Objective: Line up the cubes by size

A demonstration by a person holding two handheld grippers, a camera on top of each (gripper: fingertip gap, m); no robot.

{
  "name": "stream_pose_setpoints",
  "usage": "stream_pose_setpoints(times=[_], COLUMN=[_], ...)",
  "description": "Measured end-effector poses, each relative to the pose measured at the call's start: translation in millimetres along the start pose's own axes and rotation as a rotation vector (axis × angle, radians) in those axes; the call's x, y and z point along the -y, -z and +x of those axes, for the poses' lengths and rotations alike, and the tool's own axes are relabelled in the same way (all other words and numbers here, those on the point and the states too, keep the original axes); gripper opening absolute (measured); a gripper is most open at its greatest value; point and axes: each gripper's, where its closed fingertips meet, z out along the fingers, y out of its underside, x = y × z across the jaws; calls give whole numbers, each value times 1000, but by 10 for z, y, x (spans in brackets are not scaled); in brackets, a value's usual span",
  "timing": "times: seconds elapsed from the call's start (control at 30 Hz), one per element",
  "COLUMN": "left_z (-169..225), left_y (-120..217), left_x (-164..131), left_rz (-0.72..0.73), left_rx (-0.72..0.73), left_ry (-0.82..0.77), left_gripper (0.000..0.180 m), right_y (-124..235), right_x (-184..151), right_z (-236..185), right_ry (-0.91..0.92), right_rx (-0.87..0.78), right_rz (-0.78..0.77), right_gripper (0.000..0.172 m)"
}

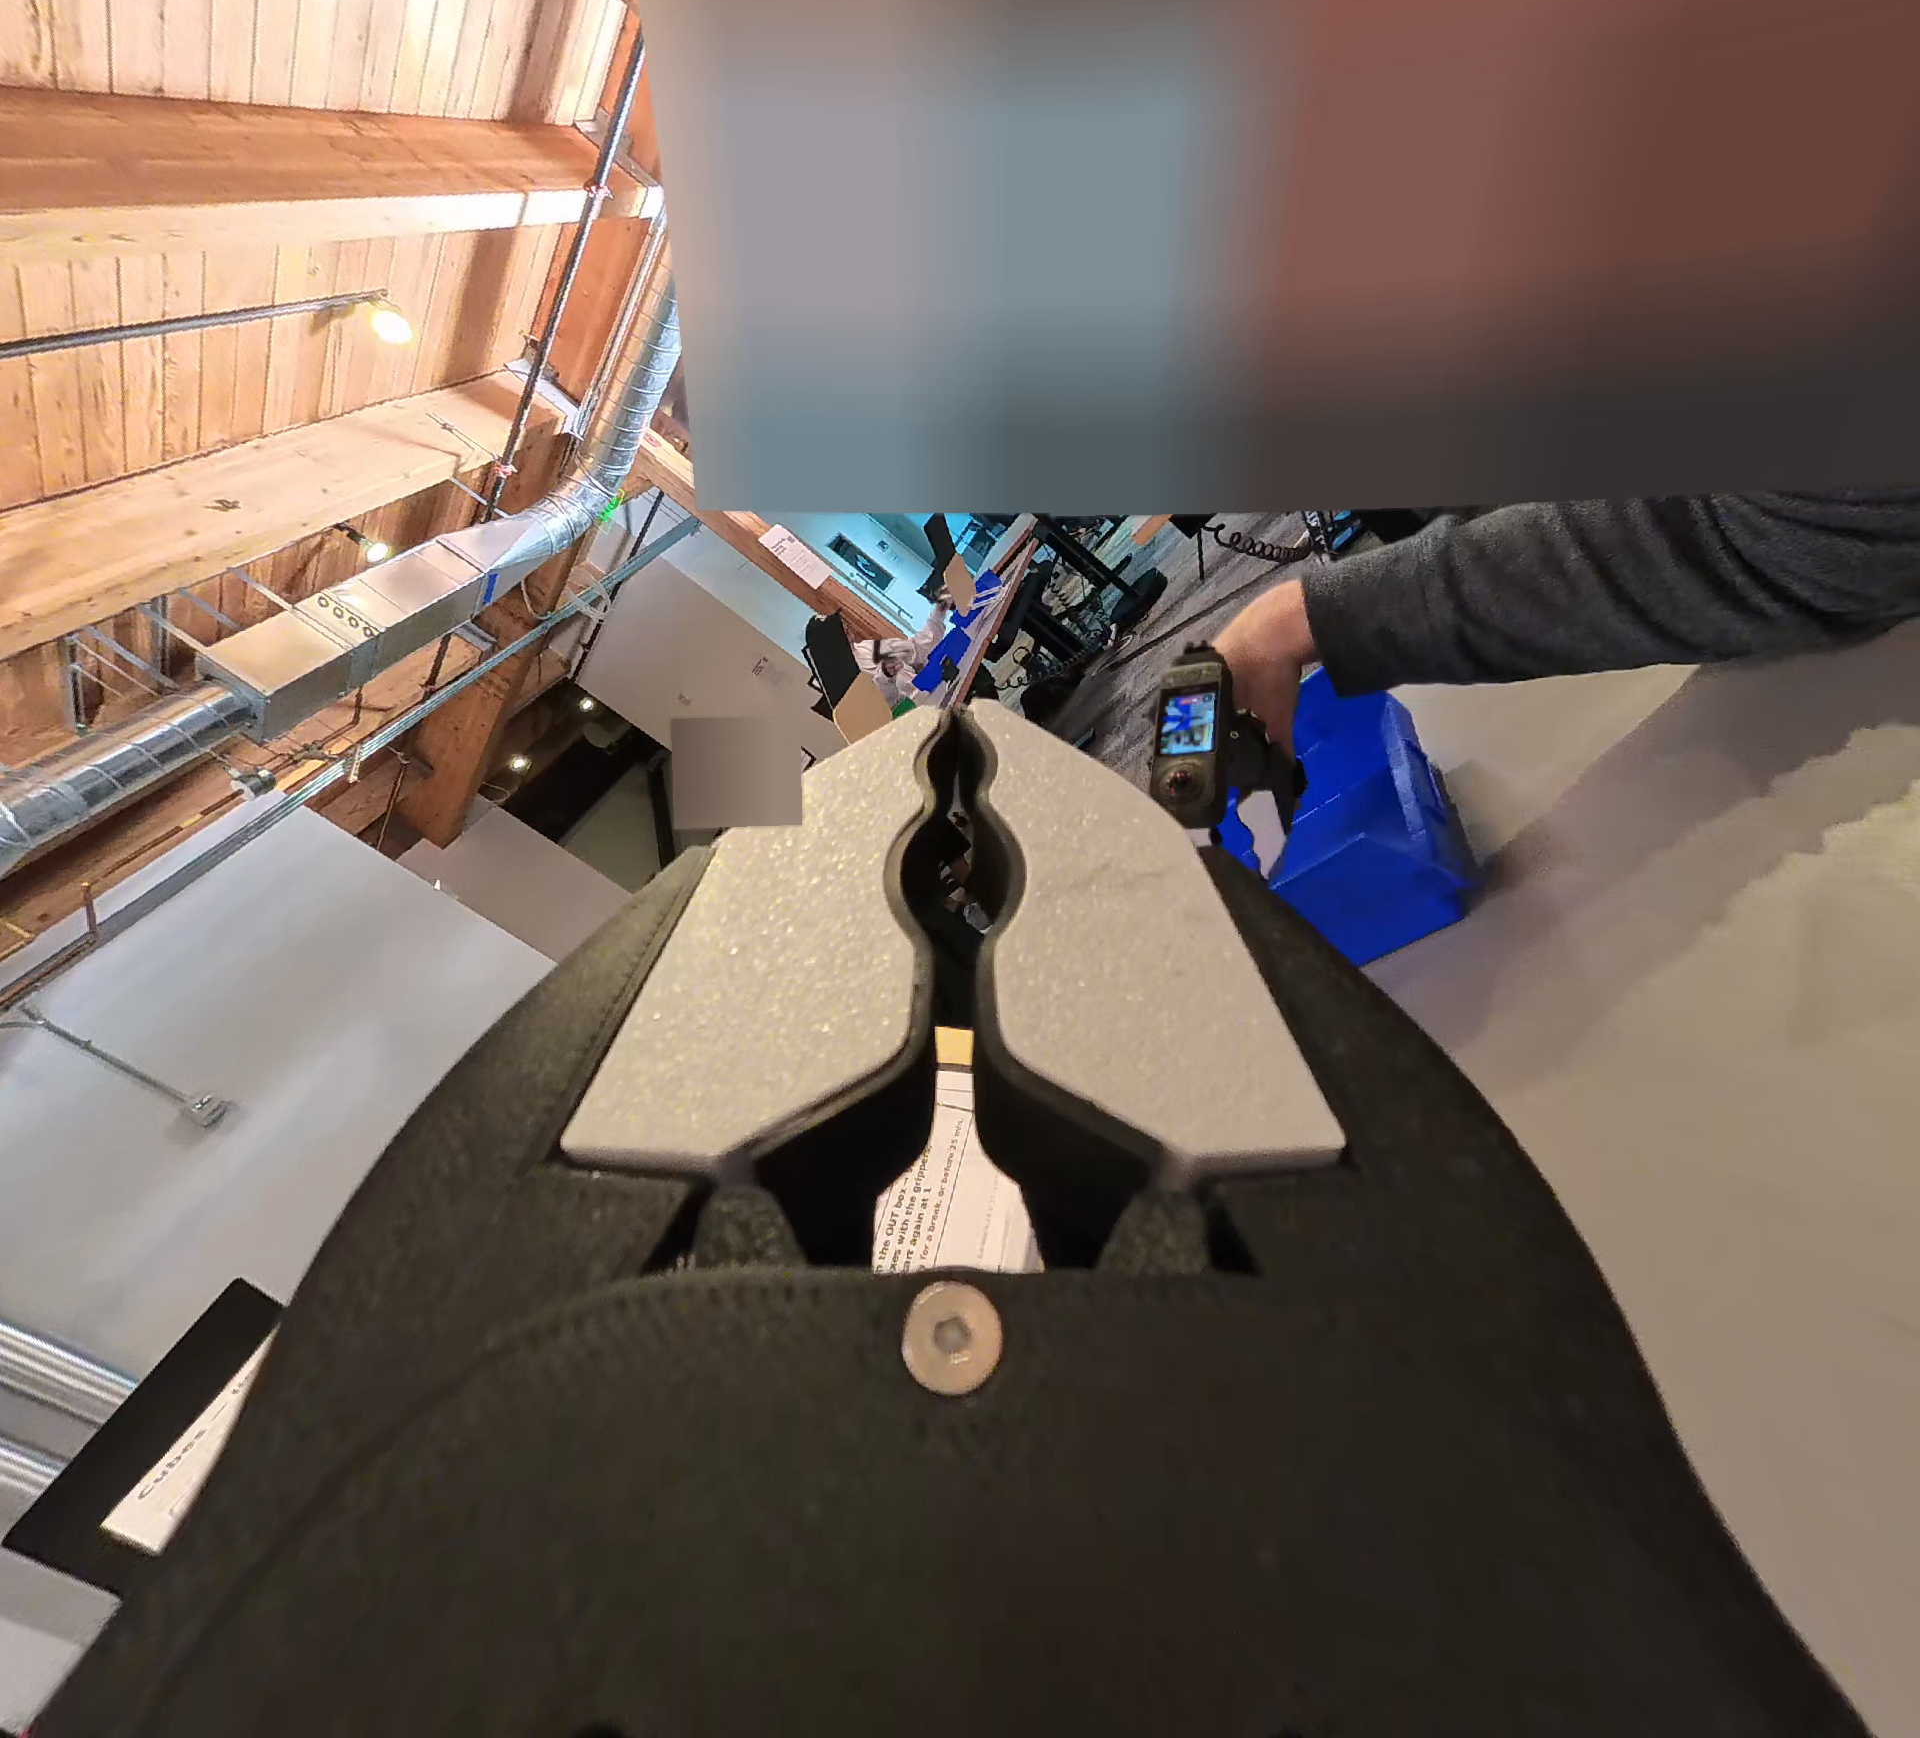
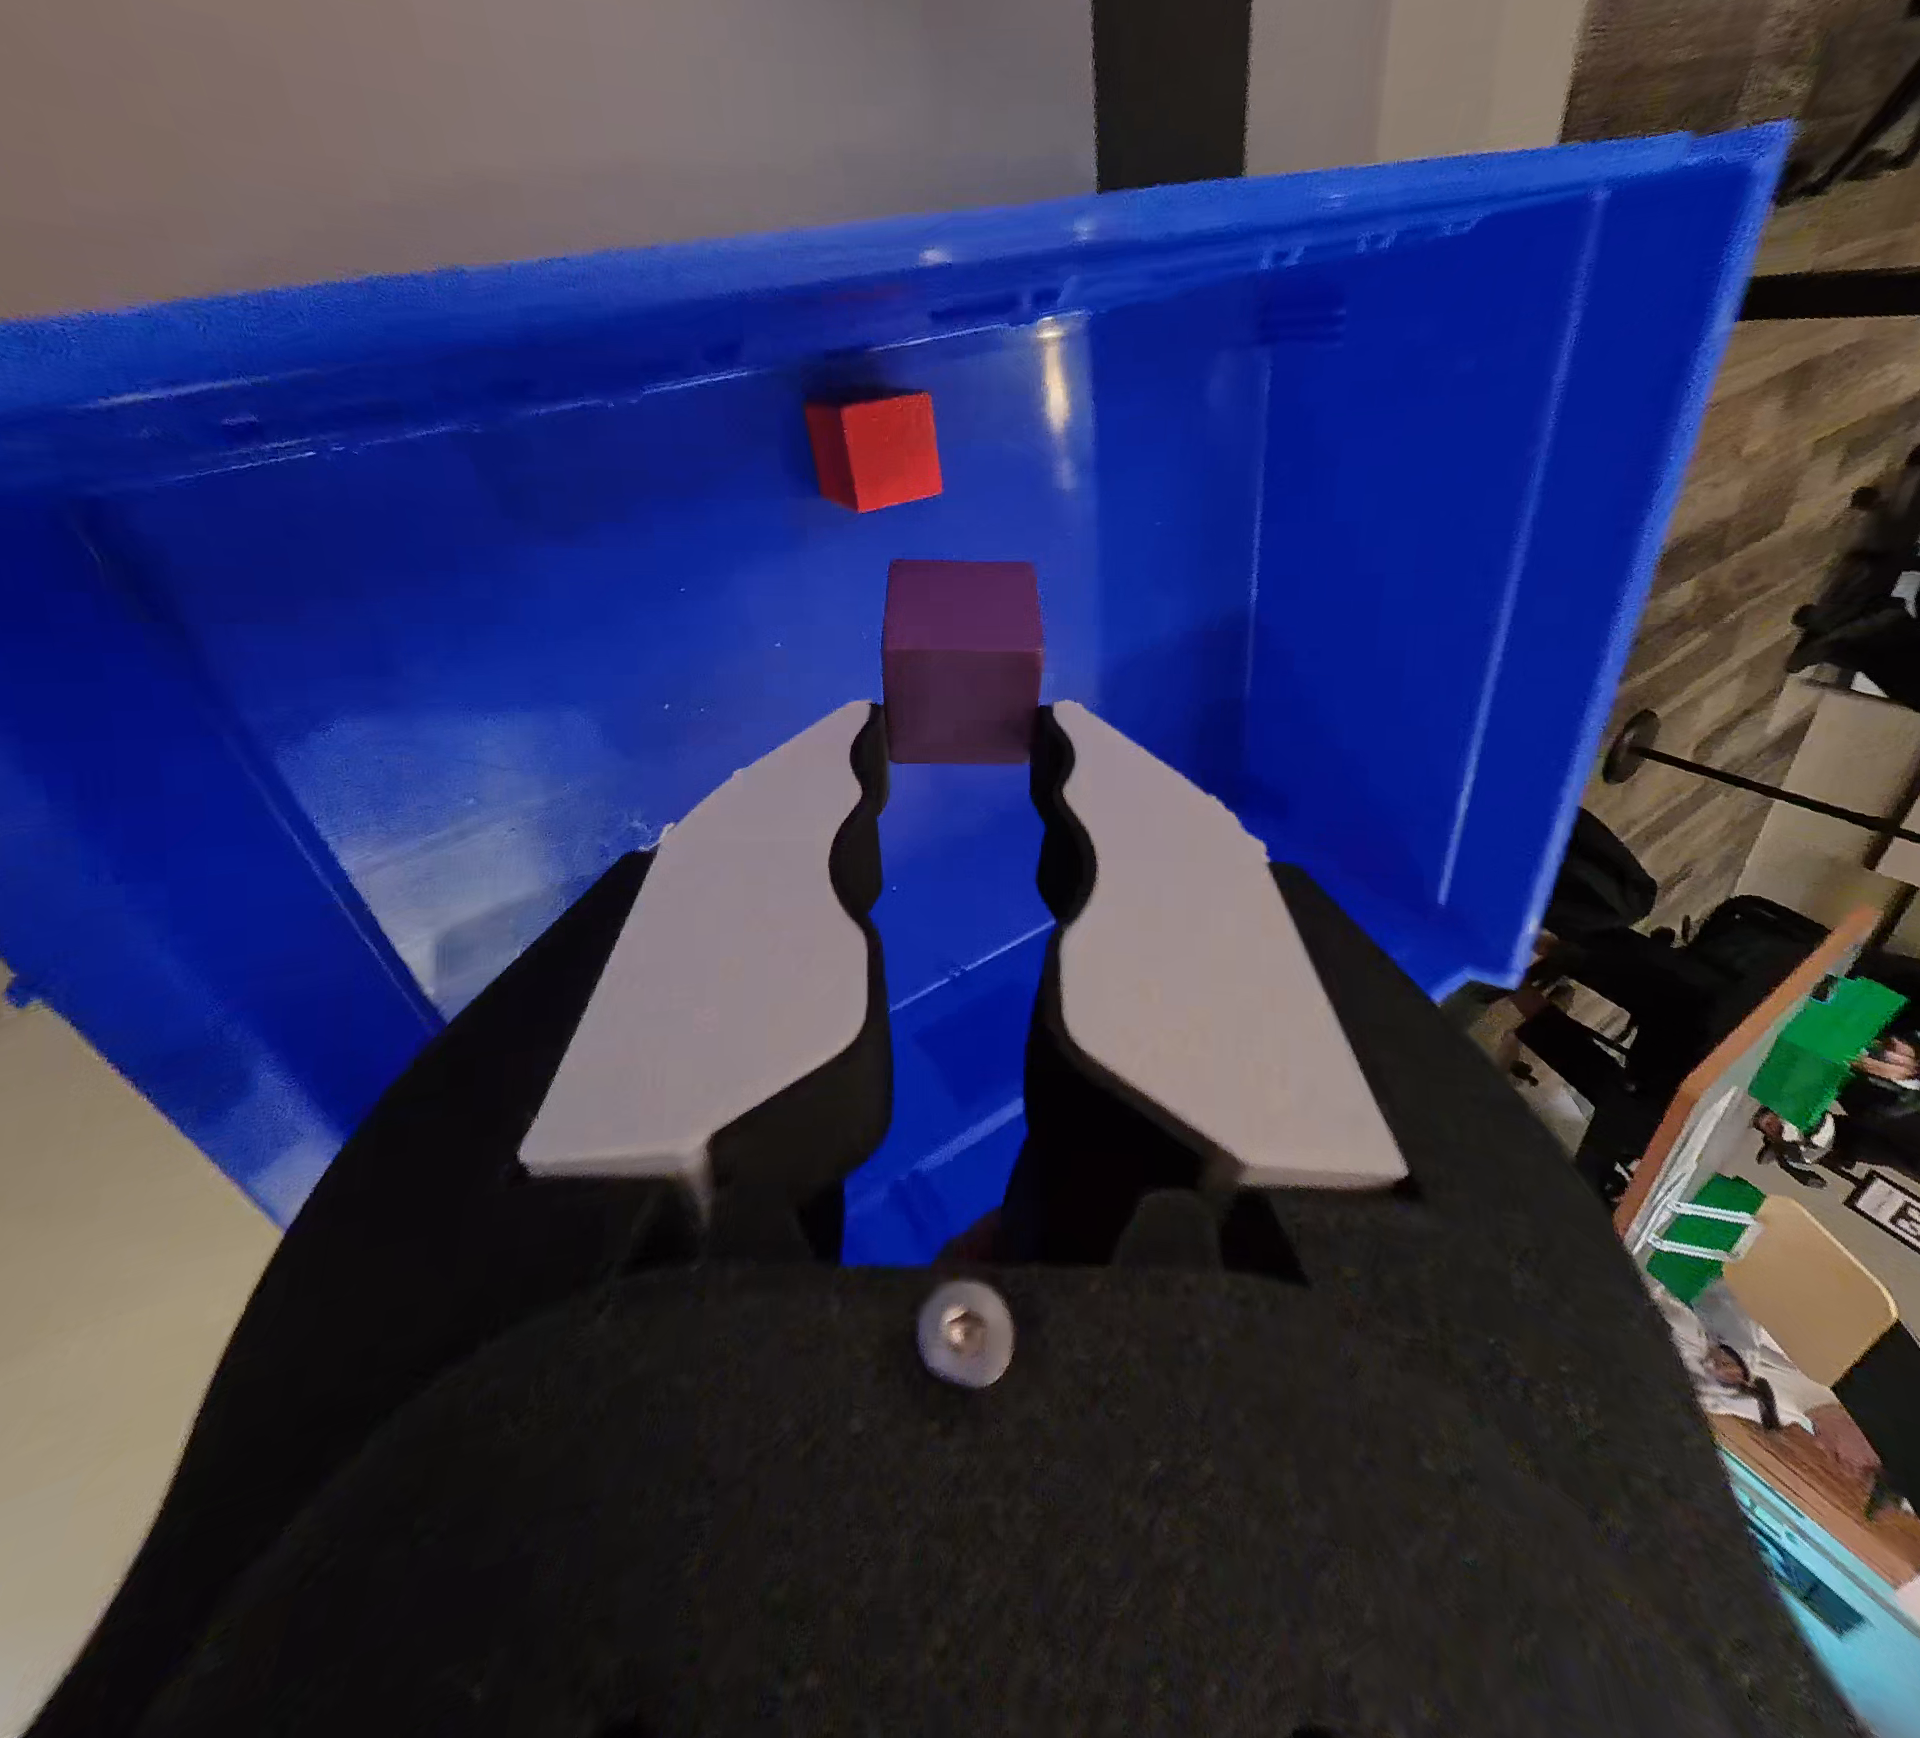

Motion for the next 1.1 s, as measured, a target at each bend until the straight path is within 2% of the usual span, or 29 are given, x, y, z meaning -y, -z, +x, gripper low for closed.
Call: stream_pose_setpoints(times=[0.17,0.43,1.1], left_z=[13,12,31], left_y=[-22,-18,-44], left_x=[-33,-43,-90], left_rz=[-13,-14,-29], left_rx=[-6,-8,-19], left_ry=[-5,-6,-9], left_gripper=[0,0,0], right_y=[-212,-367,-395], right_x=[-88,-41,-133], right_z=[-77,-160,-146], right_ry=[2,38,41], right_rx=[56,83,67], right_rz=[-44,-79,-132], right_gripper=[26,26,26])
